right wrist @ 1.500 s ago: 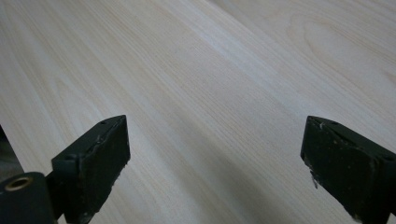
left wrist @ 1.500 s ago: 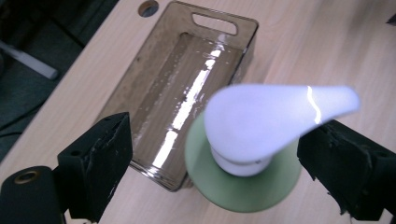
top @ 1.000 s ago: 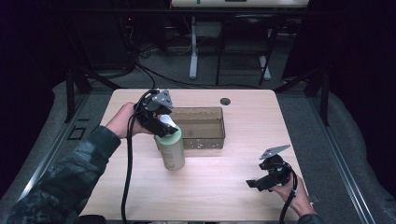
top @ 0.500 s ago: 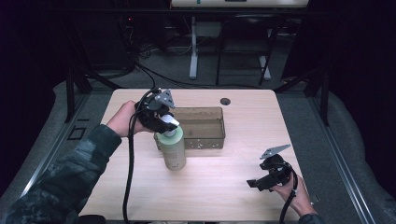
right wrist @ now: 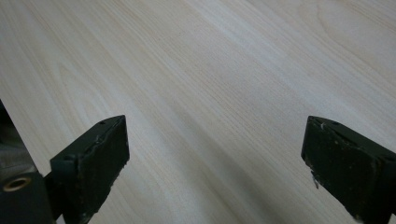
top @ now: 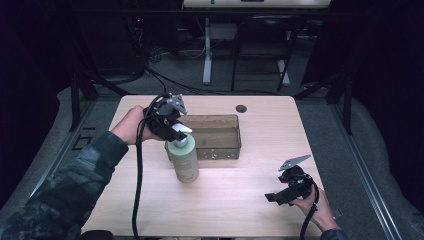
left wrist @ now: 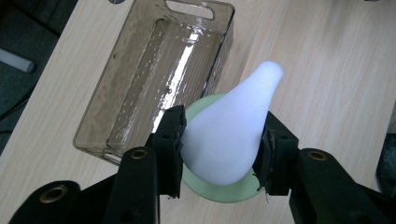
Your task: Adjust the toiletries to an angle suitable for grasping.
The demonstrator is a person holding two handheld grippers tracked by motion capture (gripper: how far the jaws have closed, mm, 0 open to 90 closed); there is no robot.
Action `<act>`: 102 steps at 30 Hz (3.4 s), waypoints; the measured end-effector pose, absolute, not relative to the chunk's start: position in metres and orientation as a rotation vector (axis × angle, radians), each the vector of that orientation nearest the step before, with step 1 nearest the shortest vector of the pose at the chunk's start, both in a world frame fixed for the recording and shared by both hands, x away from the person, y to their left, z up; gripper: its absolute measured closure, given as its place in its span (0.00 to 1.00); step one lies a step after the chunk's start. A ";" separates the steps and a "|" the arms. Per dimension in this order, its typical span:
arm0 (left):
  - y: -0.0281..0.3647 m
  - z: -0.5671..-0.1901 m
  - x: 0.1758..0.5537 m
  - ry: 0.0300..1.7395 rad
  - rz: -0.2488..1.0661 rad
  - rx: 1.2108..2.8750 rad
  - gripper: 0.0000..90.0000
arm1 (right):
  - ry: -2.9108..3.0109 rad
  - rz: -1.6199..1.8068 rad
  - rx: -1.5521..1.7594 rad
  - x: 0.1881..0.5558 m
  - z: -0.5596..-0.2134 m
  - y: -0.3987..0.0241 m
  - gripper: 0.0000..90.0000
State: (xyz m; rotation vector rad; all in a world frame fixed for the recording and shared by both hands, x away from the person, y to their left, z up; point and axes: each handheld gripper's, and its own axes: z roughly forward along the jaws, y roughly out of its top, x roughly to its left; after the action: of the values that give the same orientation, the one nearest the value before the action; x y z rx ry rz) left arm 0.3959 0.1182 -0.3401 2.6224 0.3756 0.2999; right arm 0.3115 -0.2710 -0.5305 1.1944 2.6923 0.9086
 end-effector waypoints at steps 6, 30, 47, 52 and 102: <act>0.113 -0.339 0.400 0.344 0.274 2.645 0.62 | 2.694 0.914 1.194 0.311 -0.530 -0.271 0.08; 0.118 -0.343 0.400 0.406 0.279 2.599 0.67 | 2.689 0.908 1.202 0.311 -0.530 -0.271 0.09; 0.117 -0.342 0.398 0.454 0.293 2.598 0.69 | 2.689 0.910 1.201 0.312 -0.530 -0.273 0.09; 0.115 -0.341 0.398 0.472 0.303 2.605 0.69 | 2.681 0.915 1.207 0.312 -0.529 -0.274 0.09; 0.119 -0.281 0.395 0.473 0.372 2.624 0.70 | 2.659 0.927 1.219 0.312 -0.528 -0.279 0.08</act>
State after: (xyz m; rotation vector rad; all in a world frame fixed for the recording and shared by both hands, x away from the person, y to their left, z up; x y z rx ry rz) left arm 0.3953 0.1189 -0.2809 2.6243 0.4726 0.3720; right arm 0.3119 -0.2786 -0.5285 1.2195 2.6588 0.9266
